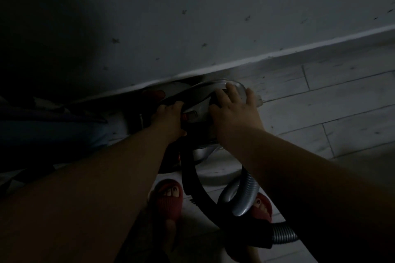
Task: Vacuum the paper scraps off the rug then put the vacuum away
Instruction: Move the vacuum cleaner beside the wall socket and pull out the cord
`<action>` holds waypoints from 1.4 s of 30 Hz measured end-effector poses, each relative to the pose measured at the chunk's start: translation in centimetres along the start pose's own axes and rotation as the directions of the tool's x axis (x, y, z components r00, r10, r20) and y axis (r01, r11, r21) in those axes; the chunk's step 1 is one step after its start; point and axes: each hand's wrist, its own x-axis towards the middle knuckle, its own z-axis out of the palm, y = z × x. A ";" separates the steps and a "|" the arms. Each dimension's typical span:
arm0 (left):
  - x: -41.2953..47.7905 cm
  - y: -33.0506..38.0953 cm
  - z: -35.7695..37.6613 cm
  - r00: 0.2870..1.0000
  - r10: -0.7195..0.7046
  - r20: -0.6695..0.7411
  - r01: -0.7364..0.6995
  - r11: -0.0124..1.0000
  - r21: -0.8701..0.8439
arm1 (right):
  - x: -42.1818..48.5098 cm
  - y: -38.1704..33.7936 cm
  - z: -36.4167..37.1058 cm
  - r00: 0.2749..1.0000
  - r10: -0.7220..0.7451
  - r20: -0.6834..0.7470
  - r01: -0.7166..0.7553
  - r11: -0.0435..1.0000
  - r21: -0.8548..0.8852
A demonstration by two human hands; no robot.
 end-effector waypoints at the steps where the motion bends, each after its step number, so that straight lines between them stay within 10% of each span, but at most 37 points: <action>1: 0.2 0.2 -0.2 1.000 0.013 0.026 -0.013 1.000 0.004 | 0.1 -0.1 0.0 1.000 0.002 0.005 -0.002 1.000 0.000; 29: 0.5 0.7 -0.7 0.974 0.049 0.221 -0.050 0.999 -0.003 | 0.0 0.1 0.4 0.965 0.234 0.118 -0.247 0.963 0.110; 42: -8.0 16.1 -3.4 0.984 0.007 0.177 -0.016 0.999 0.047 | -12.4 11.2 -5.0 0.954 0.271 0.125 -0.287 0.948 0.135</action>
